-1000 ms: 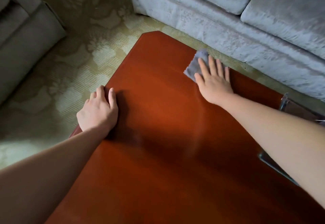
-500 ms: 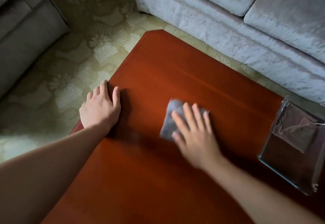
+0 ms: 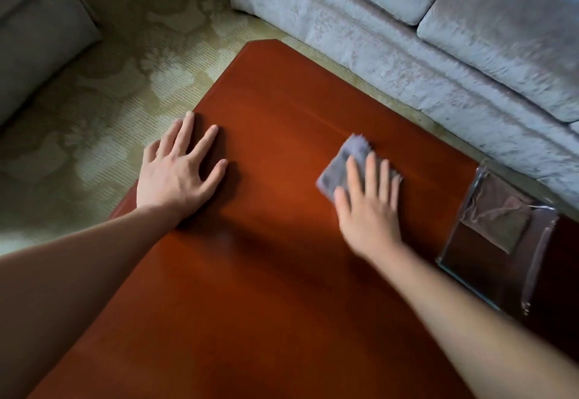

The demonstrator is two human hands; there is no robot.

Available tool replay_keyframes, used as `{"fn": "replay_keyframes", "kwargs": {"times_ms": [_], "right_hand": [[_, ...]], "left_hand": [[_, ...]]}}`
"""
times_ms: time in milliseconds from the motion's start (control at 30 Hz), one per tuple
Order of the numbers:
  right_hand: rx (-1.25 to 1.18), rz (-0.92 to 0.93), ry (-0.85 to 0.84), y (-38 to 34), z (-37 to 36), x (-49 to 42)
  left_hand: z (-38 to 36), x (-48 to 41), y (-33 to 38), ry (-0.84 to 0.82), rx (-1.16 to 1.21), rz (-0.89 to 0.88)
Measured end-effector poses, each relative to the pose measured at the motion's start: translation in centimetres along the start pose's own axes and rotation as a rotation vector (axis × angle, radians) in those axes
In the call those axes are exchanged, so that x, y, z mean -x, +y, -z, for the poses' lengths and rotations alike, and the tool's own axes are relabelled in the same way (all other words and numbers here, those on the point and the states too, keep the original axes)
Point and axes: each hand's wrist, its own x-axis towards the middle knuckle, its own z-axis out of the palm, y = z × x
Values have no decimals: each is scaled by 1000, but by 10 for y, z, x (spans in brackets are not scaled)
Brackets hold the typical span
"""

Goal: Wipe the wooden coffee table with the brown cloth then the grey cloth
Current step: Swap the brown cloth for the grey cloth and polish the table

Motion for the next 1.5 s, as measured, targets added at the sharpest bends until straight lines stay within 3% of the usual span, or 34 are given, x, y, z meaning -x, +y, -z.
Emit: {"fn": "replay_keyframes", "kwargs": {"times_ms": [167, 267, 367, 500, 633, 700, 800, 900, 967, 1100, 1200, 1333, 1500], "right_hand": [[63, 275, -125, -32, -17, 143], [65, 284, -121, -18, -14, 105], [22, 74, -27, 9, -8, 19], [-43, -156, -125, 48, 16, -87], [-43, -199, -137, 42, 20, -88], [-35, -135, -80, 25, 11, -46], [17, 118, -49, -12, -7, 59], [11, 283, -130, -42, -22, 167], [0, 329, -157, -42, -23, 181], [0, 319, -123, -13, -17, 105], [6, 70, -52, 20, -6, 2], [-67, -173, -183, 65, 28, -106], [-50, -135, -102, 49, 13, -67]], "left_hand": [[2, 3, 0, -11, -29, -168], [2, 3, 4, -36, -68, -356], [2, 5, 8, -88, -134, -532], [-10, 22, 47, -29, -102, -332], [-15, 29, 65, 1, -109, -241], [-14, 28, 63, 3, -104, -257], [-13, 28, 64, 3, -91, -244], [-10, 28, 65, -13, -95, -246], [-10, 29, 64, -10, -102, -245], [-13, 28, 65, -2, -106, -237], [-12, 28, 66, -4, -105, -238], [-14, 30, 66, 8, -93, -229], [-13, 29, 66, 3, -86, -235]]}}
